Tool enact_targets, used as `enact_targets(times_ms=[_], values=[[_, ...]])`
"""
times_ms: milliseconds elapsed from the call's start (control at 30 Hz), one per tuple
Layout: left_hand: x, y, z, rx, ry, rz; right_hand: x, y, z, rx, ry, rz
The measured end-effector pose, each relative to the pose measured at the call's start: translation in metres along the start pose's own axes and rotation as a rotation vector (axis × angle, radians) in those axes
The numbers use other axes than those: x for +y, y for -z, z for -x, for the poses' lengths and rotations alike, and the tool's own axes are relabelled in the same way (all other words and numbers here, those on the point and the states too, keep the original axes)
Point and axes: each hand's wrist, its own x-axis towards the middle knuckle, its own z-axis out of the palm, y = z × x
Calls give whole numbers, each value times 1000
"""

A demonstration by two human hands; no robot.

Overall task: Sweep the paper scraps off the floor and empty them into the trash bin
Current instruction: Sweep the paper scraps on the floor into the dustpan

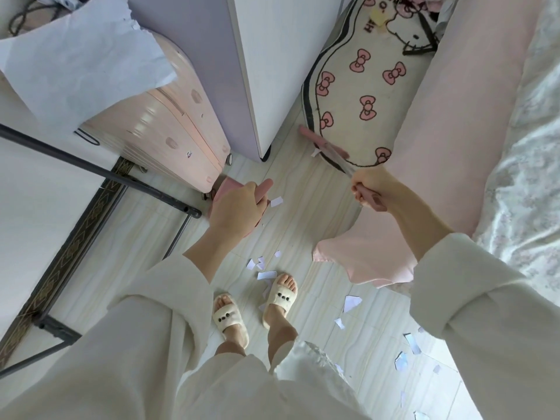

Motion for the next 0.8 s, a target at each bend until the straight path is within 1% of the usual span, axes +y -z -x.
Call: enact_targets(times_ms=[67,167,333,400,500,567,800], values=[[1,-1,-2,6,7,3,-1,1,-10,16,18,23],[4,-3,-4,9,10,-2,-5,1,-21,-6,15,21],[5,-2,-6,-3,1,-9,-20,11,-20,-183,-97,-45],[5,-1,-8,-1,10,11,-26,20,-11,-217,-117,-118],[6,0,-12,2,19,28,-28,27,5,-211,-113,-218],[8,0,-14,4,17,24,-25,26,10,-189,-96,-208],[10,-2,-8,9,9,15,-6,-3,-12,-76,-39,52]])
